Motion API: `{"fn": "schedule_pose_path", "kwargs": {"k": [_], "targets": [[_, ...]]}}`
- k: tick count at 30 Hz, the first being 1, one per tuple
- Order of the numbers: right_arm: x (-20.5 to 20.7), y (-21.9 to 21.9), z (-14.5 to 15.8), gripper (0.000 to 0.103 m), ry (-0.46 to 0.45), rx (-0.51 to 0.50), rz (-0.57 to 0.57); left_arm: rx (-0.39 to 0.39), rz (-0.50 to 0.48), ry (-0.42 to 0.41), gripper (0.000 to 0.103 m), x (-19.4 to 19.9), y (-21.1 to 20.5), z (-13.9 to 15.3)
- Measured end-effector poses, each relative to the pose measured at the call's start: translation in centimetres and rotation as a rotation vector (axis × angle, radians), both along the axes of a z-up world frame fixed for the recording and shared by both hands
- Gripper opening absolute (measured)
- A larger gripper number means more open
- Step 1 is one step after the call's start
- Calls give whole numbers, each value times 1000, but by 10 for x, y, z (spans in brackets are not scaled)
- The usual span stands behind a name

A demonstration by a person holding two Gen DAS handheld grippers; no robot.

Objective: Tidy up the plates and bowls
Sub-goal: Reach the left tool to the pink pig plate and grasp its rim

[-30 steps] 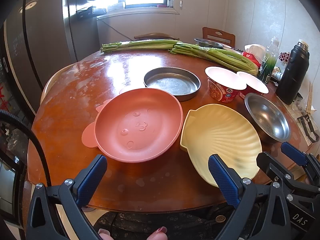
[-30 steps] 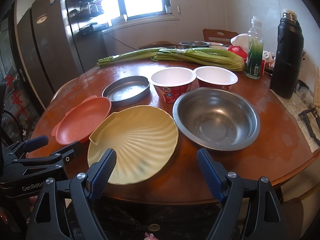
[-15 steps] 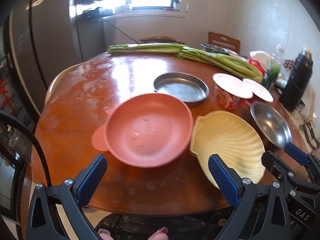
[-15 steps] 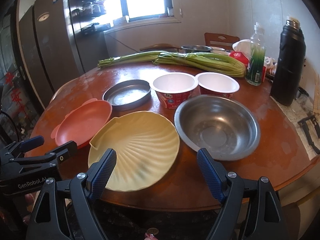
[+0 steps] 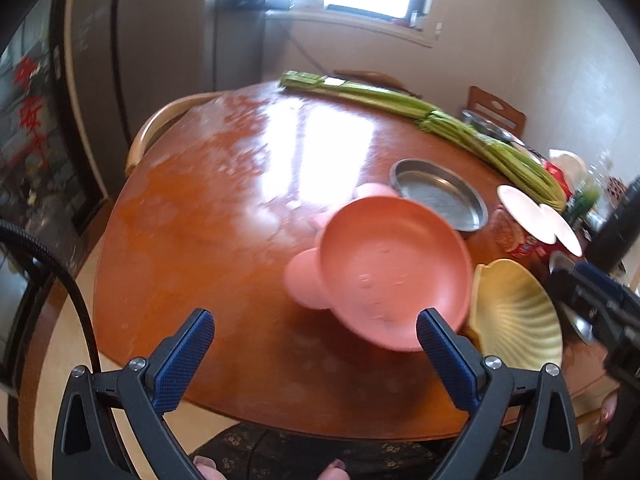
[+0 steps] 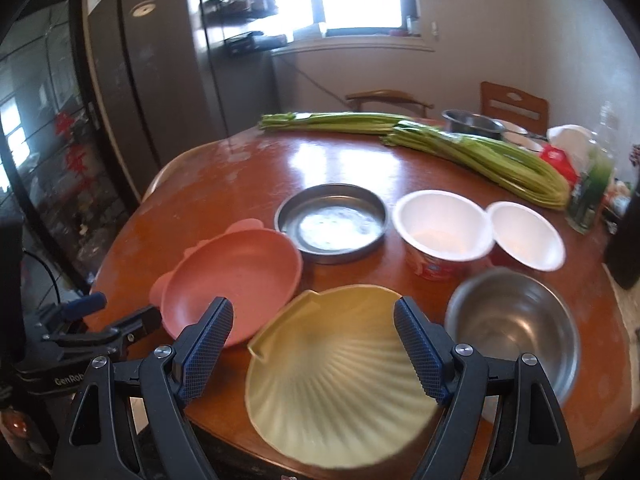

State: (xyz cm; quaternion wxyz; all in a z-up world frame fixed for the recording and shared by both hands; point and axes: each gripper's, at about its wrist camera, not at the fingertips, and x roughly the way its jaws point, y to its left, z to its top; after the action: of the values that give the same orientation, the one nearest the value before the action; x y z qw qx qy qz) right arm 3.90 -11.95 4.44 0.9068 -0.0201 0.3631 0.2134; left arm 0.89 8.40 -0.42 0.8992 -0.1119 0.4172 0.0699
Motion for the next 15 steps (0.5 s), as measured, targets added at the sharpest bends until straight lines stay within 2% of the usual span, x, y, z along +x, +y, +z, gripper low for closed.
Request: {"fn": "schedule_pose_path", "kwargs": {"k": [4, 15], "targets": [[22, 21, -4, 84, 19, -16, 98, -45, 19, 51, 102, 4, 11, -13], [73, 41, -36, 79, 120, -74, 113, -72, 3, 106, 101, 29, 2, -27]]}}
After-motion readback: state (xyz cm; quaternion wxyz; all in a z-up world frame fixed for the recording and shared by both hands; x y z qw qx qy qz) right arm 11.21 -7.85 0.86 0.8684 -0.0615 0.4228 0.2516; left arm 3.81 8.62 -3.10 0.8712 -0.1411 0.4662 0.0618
